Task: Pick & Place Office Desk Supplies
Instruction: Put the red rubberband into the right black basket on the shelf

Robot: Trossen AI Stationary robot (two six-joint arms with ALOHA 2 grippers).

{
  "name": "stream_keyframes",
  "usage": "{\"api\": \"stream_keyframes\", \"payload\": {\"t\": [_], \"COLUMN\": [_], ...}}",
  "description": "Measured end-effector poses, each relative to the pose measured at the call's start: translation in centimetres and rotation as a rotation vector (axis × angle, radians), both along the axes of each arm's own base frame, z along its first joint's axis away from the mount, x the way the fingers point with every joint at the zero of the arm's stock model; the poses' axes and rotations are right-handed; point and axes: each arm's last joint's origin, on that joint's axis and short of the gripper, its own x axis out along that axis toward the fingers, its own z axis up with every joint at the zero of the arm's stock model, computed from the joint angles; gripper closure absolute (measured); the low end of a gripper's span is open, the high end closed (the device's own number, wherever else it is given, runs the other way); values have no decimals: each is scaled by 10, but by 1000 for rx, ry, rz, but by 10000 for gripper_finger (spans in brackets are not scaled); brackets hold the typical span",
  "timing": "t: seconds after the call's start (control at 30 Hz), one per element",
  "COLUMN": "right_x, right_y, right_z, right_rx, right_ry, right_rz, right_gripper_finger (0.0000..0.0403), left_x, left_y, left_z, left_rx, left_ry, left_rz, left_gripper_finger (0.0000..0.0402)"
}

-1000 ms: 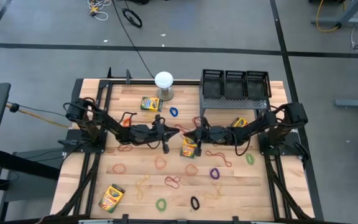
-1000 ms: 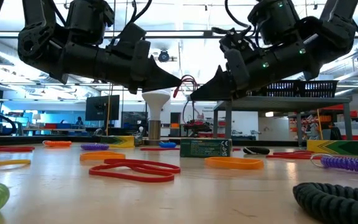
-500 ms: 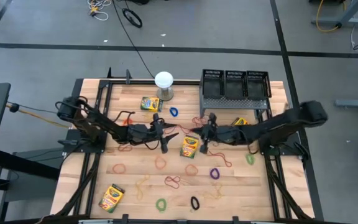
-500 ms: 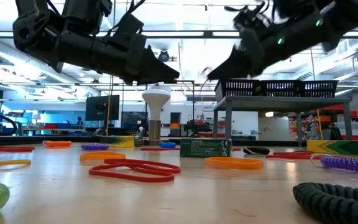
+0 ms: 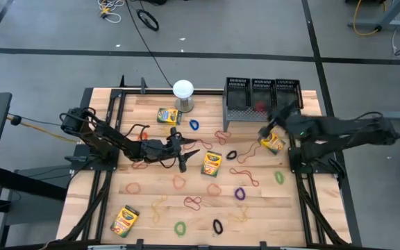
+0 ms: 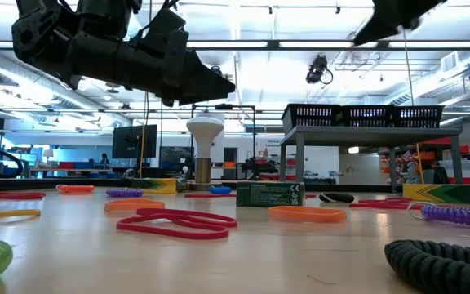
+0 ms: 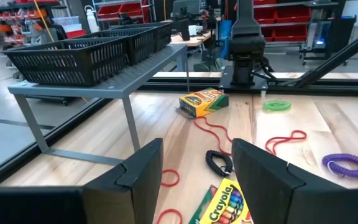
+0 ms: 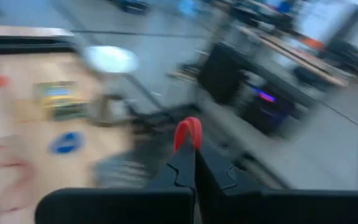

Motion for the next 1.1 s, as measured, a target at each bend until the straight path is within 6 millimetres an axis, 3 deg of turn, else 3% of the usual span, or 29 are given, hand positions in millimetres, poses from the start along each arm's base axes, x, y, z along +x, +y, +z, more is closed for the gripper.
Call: {"api": "stream_keyframes", "payload": {"t": [0.13,0.27,0.67,1.1], "right_x": [-22,-24,-26,-13], "right_y": [-20,-44,-138,-160], "right_z": [24,32,1,-28], "right_rx": [7,34,306,430], "right_ry": [50,142,443,598], "right_rz": [-185,-342,-670,-682], "right_gripper_finger": [402,403,403,382], "left_x": [0,0,0,0], "left_y": [0,0,0,0], "left_z": [0,0,0,0], "left_rx": [-14,-17,-7,-11], "left_ry": [-5,-6,-1,-1], "left_rz": [3,3,1,-3], "left_gripper_finger": [204,205,205,205]}}
